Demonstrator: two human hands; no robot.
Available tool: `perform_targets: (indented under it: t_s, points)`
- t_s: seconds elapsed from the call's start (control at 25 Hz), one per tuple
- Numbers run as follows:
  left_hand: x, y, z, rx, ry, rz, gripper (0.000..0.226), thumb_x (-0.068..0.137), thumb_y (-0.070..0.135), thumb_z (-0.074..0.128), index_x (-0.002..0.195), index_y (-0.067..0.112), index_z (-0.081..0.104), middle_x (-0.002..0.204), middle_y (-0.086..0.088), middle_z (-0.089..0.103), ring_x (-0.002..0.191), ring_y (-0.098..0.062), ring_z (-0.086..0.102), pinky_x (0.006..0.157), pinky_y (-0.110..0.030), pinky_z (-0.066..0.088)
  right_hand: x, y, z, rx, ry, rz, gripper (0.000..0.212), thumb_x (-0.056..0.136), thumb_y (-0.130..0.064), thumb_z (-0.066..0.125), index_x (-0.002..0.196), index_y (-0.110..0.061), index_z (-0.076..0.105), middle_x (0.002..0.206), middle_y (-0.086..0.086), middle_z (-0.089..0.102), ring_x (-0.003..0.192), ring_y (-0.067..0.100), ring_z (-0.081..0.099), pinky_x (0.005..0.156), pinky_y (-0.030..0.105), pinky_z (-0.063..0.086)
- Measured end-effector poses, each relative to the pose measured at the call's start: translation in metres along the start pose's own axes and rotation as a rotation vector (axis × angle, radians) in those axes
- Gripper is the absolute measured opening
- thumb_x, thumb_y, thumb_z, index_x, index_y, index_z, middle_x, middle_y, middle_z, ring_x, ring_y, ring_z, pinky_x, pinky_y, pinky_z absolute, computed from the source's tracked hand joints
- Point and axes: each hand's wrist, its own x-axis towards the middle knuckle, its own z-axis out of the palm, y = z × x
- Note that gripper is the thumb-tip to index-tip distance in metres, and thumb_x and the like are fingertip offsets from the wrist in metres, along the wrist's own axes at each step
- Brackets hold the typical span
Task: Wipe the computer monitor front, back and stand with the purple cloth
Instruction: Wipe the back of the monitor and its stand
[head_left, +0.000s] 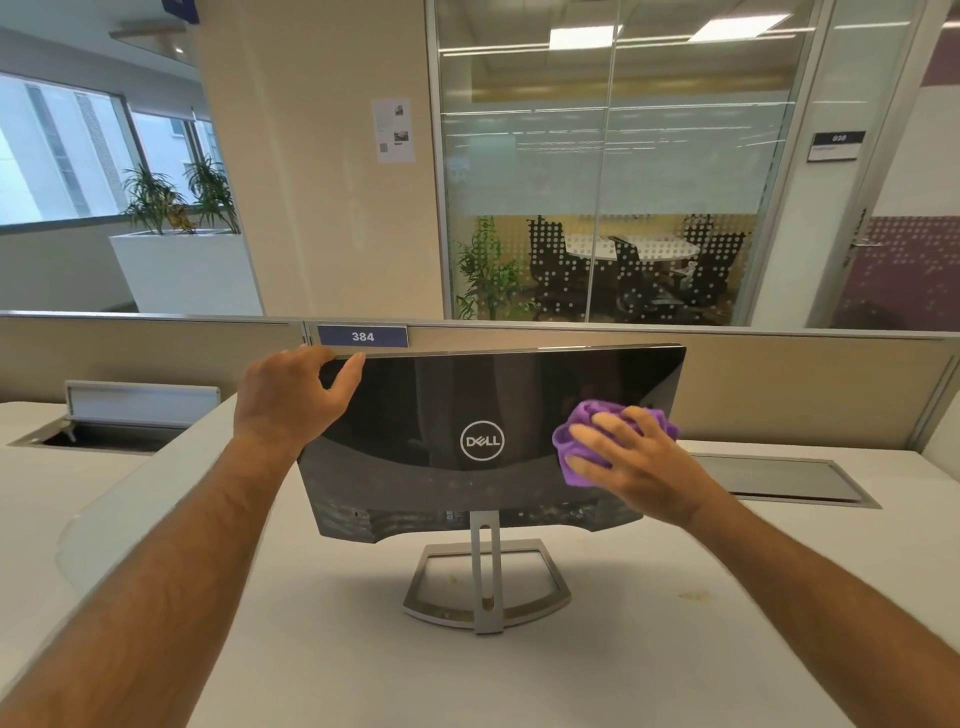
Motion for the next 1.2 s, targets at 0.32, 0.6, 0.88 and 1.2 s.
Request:
perform_targets:
  t_s: [0.32,0.6,0.88,1.2]
  points:
    - [0.001,-0.001,0.0,-0.002,-0.019,-0.005,0.049,0.089,0.053,0.055,0.108,0.012,0.073,0.109,-0.01,0.074,0.078,-0.031,0.071,0.069,-0.038,0.058,-0.011,0.016,0.005,0.042,0.103,0.192,0.074,0.062,-0.021,0.091,0.129,-0.017,0.06,0.137,0.016,0.056,0.123,0.04,0.053,0.092,0.053,0.051]
    - [0.003,-0.002,0.003,0.013,-0.021,-0.018,0.051,0.089,0.056,0.054,0.106,0.012,0.074,0.103,-0.01,0.075,0.078,-0.03,0.072,0.07,-0.039,0.058,-0.024,0.037,0.004,0.082,0.138,0.392,0.08,0.06,-0.018,0.092,0.132,-0.013,0.056,0.137,0.02,0.054,0.123,0.042,0.051,0.09,0.053,0.05]
    - [0.002,-0.002,0.003,0.026,-0.015,-0.012,0.051,0.089,0.055,0.055,0.107,0.011,0.073,0.104,-0.01,0.075,0.078,-0.031,0.071,0.069,-0.041,0.059,-0.043,0.043,0.009,0.046,0.058,0.255,0.081,0.057,-0.015,0.093,0.129,-0.014,0.056,0.135,0.02,0.055,0.121,0.042,0.052,0.087,0.053,0.052]
    - [0.0,0.001,0.0,0.016,-0.006,-0.012,0.05,0.088,0.053,0.057,0.106,0.009,0.074,0.104,-0.012,0.075,0.078,-0.032,0.071,0.07,-0.041,0.059,-0.063,0.045,0.016,0.086,0.0,0.23,0.086,0.055,-0.012,0.093,0.13,-0.014,0.052,0.133,0.02,0.055,0.12,0.042,0.051,0.085,0.052,0.053]
